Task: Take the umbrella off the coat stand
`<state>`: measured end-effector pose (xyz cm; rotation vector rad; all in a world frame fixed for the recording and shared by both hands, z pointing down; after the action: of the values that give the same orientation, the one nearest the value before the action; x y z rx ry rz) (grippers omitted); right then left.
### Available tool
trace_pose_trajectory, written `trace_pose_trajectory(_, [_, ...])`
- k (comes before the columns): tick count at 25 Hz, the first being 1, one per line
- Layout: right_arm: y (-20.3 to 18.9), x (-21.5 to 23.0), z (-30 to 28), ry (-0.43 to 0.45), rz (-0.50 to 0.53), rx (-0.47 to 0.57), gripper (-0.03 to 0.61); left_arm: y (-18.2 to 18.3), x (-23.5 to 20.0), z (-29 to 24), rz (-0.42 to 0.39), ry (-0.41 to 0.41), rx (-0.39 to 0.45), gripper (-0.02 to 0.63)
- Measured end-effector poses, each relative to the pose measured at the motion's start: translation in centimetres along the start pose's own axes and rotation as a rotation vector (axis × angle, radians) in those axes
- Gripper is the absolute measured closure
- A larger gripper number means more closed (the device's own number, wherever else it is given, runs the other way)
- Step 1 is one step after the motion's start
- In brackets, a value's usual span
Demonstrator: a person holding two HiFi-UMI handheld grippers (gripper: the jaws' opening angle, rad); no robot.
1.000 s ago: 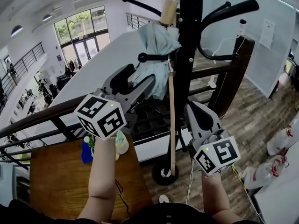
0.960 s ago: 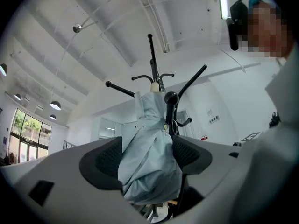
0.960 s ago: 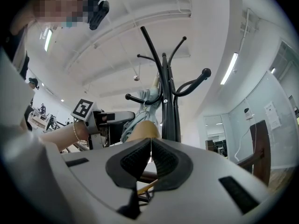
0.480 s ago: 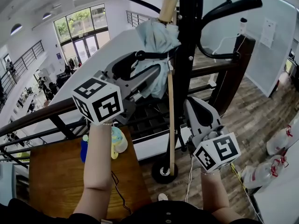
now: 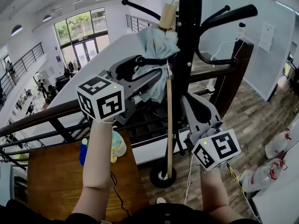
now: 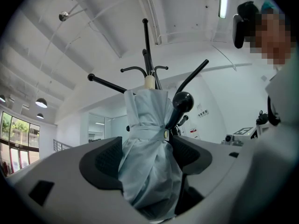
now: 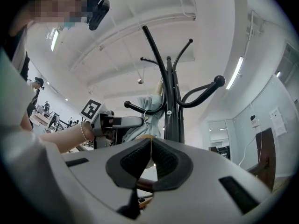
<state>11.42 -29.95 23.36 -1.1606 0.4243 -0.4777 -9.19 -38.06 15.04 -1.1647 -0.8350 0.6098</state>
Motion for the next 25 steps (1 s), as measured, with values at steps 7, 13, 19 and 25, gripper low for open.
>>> trace_pose_trajectory(7, [0.1,0.1,-0.6,0.013,-0.002,0.003,0.549,0.2,-0.6,-0.7,0.004,-0.030,-0.011,0.295])
trace_pose_trajectory(13, [0.5,0.3,-0.9,0.015,0.002,0.024,0.549,0.4,-0.9,-1.2,-0.021,-0.062,-0.052,0.295])
trace_pose_trajectory(19, [0.2,0.7,-0.8,0.003,-0.009,0.024,0.549,0.8,-0.9,-1.4,-0.058,-0.070,-0.072,0.293])
trace_pose_trajectory(25, [-0.2,0.9,-0.8,-0.004,-0.017,0.025,0.549,0.7,-1.1,-2.0,-0.052,-0.096,-0.073,0.291])
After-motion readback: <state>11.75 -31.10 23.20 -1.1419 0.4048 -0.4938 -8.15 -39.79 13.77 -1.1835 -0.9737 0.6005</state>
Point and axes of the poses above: the fingertips, and each gripper's own axes: z backward along the fingers, x to its right, y out of its top, the point moved 9 cm from there along z, backward along the fingers, and after that the axes turned 4 degrees about -z, right-handed, at the moved point
